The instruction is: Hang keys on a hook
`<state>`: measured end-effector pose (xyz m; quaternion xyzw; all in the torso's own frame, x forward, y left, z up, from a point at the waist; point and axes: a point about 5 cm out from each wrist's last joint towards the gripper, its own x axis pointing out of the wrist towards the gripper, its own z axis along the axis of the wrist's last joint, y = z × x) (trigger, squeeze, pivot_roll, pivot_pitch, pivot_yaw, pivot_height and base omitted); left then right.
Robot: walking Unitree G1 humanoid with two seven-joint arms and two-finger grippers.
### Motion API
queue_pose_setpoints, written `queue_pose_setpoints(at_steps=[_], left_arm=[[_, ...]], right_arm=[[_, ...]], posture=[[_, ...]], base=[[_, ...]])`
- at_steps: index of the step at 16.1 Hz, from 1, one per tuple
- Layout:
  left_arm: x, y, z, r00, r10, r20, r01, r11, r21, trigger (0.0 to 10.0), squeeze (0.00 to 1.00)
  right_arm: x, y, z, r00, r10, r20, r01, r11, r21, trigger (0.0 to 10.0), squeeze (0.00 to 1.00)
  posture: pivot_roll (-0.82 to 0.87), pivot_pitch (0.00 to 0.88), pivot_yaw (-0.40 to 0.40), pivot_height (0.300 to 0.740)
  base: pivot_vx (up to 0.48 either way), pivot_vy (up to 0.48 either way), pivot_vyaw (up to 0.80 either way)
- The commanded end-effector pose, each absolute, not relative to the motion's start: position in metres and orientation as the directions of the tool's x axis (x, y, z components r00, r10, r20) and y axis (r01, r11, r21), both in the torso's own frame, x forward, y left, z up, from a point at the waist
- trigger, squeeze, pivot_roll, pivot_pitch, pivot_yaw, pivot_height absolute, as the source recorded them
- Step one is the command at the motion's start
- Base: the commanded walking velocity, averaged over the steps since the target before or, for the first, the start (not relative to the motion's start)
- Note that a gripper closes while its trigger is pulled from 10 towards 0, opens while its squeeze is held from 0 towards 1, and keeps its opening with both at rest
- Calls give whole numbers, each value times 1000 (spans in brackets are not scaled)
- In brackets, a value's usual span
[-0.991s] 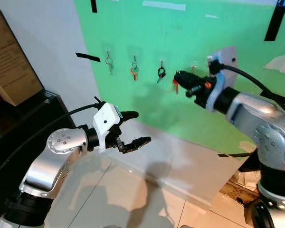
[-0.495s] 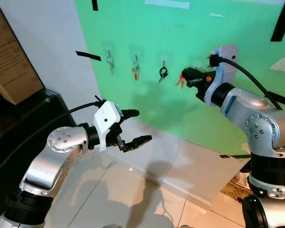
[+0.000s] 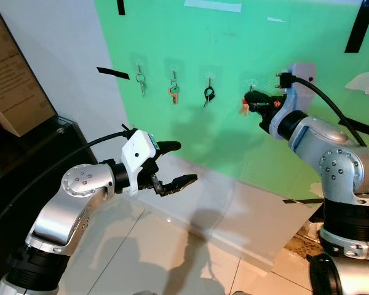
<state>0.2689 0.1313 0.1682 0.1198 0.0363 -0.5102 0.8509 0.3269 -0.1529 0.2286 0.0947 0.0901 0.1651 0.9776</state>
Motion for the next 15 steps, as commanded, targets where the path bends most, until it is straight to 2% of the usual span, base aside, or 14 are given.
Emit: queue_pose_setpoints(at_steps=[1, 15], left_arm=[[269, 131, 173, 476, -861, -178, 876, 447, 180, 10000, 75], [269, 129, 173, 474, -862, -177, 877, 444, 184, 10000, 71]], right_arm=[[327, -153, 224, 931, 328, -162, -288, 931, 226, 10000, 0], [324, -150, 200, 922, 310, -232, -251, 935, 251, 10000, 0]], posture=[[-51, 0, 59, 740], [-54, 0, 59, 740]], base=[[0, 0, 0], [0, 0, 0]])
